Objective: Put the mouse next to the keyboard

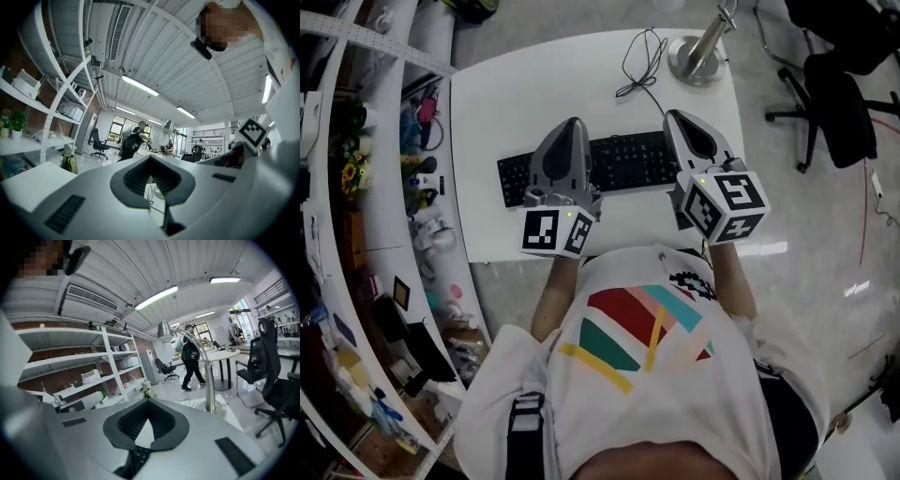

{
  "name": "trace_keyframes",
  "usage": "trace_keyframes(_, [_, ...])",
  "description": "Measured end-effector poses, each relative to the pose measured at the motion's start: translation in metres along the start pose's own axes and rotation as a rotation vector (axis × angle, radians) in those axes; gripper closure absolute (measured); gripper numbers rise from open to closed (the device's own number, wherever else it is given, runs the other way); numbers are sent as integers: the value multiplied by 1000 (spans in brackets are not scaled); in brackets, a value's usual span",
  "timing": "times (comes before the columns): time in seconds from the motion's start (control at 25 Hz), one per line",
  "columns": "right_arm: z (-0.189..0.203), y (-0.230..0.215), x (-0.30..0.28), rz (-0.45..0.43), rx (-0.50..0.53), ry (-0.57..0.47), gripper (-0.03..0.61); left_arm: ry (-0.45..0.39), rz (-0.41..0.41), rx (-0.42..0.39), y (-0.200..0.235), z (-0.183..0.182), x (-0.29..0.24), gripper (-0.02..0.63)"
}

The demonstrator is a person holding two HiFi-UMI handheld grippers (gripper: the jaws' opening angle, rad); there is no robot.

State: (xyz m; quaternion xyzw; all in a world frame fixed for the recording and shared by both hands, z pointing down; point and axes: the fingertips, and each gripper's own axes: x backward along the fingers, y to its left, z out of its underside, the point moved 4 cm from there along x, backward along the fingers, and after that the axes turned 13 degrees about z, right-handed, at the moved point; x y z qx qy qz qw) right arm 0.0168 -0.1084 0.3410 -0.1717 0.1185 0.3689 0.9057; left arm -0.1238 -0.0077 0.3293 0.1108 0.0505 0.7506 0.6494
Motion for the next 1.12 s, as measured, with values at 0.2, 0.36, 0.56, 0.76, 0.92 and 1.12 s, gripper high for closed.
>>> trace_keyframes(0.2, [-8, 49, -2, -110, 97, 0, 566, -14, -40, -61, 6, -24, 18, 571])
trace_keyframes(0.36, [-7, 67, 0, -172, 106, 18, 566, -4, -55, -59, 6, -23, 24, 571])
trace_keyframes(0.56, [-1, 74, 6, -186, 156, 32, 566, 2, -51, -40, 3, -15, 22, 571])
trace_keyframes(0.76, [5, 72, 8, -180, 158, 55, 566, -4, -36, -26, -2, -15, 17, 571])
trace_keyframes(0.92, [4, 68, 9, -169, 164, 54, 566, -6, -22, -29, -7, -16, 13, 571])
trace_keyframes(1.12, [0, 57, 8, -137, 165, 45, 566, -11, -21, -21, -8, -16, 12, 571])
